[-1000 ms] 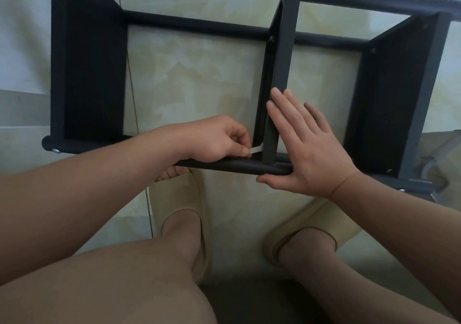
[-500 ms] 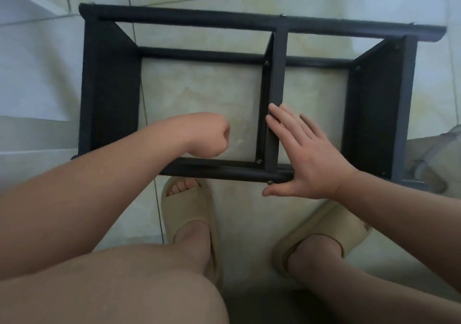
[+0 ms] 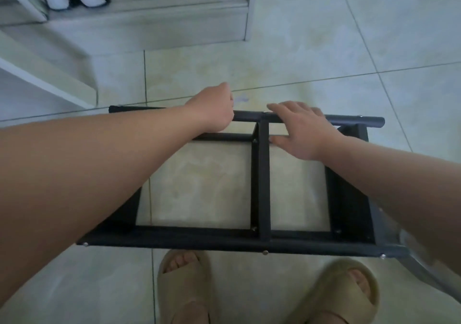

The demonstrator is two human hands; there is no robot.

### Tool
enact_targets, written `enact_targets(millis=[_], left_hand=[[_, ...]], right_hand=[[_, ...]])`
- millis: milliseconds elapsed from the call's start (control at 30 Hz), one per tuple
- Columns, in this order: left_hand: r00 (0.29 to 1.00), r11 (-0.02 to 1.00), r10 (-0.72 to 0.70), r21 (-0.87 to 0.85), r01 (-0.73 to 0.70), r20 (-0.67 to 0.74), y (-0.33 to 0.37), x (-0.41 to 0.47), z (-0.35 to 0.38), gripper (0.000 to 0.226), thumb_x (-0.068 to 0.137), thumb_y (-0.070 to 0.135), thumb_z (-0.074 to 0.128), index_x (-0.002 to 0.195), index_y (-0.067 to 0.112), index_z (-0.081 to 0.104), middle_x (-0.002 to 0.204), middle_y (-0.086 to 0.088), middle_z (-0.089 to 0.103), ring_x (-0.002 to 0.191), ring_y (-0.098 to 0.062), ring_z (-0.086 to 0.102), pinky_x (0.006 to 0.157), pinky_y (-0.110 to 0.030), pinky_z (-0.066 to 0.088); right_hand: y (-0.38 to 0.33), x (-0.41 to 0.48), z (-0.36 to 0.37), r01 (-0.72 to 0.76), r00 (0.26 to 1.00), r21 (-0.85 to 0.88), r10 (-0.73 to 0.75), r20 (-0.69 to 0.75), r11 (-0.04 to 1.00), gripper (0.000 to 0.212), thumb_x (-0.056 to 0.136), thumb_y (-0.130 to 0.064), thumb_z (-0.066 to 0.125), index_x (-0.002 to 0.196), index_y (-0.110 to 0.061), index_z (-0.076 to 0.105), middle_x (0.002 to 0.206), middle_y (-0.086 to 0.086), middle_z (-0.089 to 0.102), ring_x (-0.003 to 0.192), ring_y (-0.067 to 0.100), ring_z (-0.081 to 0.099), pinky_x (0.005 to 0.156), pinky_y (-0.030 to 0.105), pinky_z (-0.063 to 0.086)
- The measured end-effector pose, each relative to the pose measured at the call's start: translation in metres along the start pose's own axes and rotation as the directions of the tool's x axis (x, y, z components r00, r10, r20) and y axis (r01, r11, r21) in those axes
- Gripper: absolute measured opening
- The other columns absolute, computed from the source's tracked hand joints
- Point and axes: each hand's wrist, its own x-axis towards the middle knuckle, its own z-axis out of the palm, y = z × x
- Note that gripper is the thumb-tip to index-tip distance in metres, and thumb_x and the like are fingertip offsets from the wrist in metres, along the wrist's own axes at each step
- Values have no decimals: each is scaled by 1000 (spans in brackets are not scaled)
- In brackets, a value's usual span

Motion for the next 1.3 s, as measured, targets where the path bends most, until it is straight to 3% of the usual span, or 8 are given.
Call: enact_targets(millis=[167, 433, 633, 833, 1000, 1100, 1233, 1300], left_hand=[[992, 992, -42, 126, 27, 119, 0, 37, 3, 20, 101, 12, 38, 116, 2, 47, 105, -22, 59, 89, -37, 57, 69, -43, 42], [987, 989, -85, 129, 67, 136, 2, 46, 3, 27, 103, 19, 37, 121, 3, 50, 101, -13, 60, 88, -31, 59, 74, -35, 44], [976, 994, -90, 83, 74, 200, 26, -3, -50, 18, 104, 14, 41, 108, 8, 58, 73, 0, 59, 55, -13, 60, 47, -23, 47], [931, 978, -147, 191, 86, 335, 47, -90, -80, 41, 98, 6, 42, 63, 15, 61, 54, 7, 63, 64, -13, 61, 86, -33, 55], [942, 980, -129, 184, 73, 311, 50, -155, -62, 28, 101, 7, 47, 108, 1, 73, 98, -3, 74, 80, -15, 64, 70, -23, 50], [975, 990, -136, 61, 127, 178, 46, -189, -41, 13, 100, 5, 43, 109, 5, 53, 77, -4, 57, 67, -17, 57, 51, -25, 40], [985, 985, -164, 70, 160, 56, 40, -233, -8, 20, 99, 11, 41, 118, 8, 40, 90, -10, 56, 91, -32, 59, 76, -38, 43], [987, 986, -160, 57, 158, 29, 40, -253, 9, 15, 99, 12, 39, 114, 11, 36, 85, -5, 53, 79, -24, 55, 78, -39, 41]], right_hand=[[14, 39, 12, -147, 974, -116, 164, 158, 982, 52, 102, -42, 47, 150, -27, 33, 144, 4, 49, 133, 31, 43, 109, 48, 30], [16, 26, 4, -145, 989, -132, 142, -30, 981, 22, 107, -35, 41, 126, -28, 49, 113, -2, 57, 103, 23, 52, 92, 43, 42], [-14, -25, -43, -141, 985, -104, 129, -116, 985, 27, 106, -39, 45, 130, -29, 51, 119, -2, 57, 109, 25, 51, 94, 43, 39], [-58, -100, -62, -119, 987, -94, 107, -123, 989, 26, 106, -36, 47, 128, -25, 53, 121, 1, 53, 108, 26, 55, 93, 42, 43], [-85, -153, -49, -118, 988, -92, 108, -107, 989, 24, 107, -31, 46, 129, -22, 53, 121, 1, 51, 105, 26, 53, 94, 42, 43], [-98, -184, -36, -118, 989, -91, 109, -103, 989, 25, 107, -28, 45, 130, -22, 52, 122, 3, 50, 105, 27, 52, 93, 42, 42], [-110, -220, -17, -117, 991, -101, 110, -78, 988, 28, 105, -22, 46, 134, -23, 50, 125, 3, 49, 106, 28, 53, 92, 41, 42], [-114, -237, -7, -133, 990, -93, 128, -52, 987, 31, 105, -21, 47, 136, -24, 49, 126, 3, 49, 107, 27, 53, 92, 40, 43]])
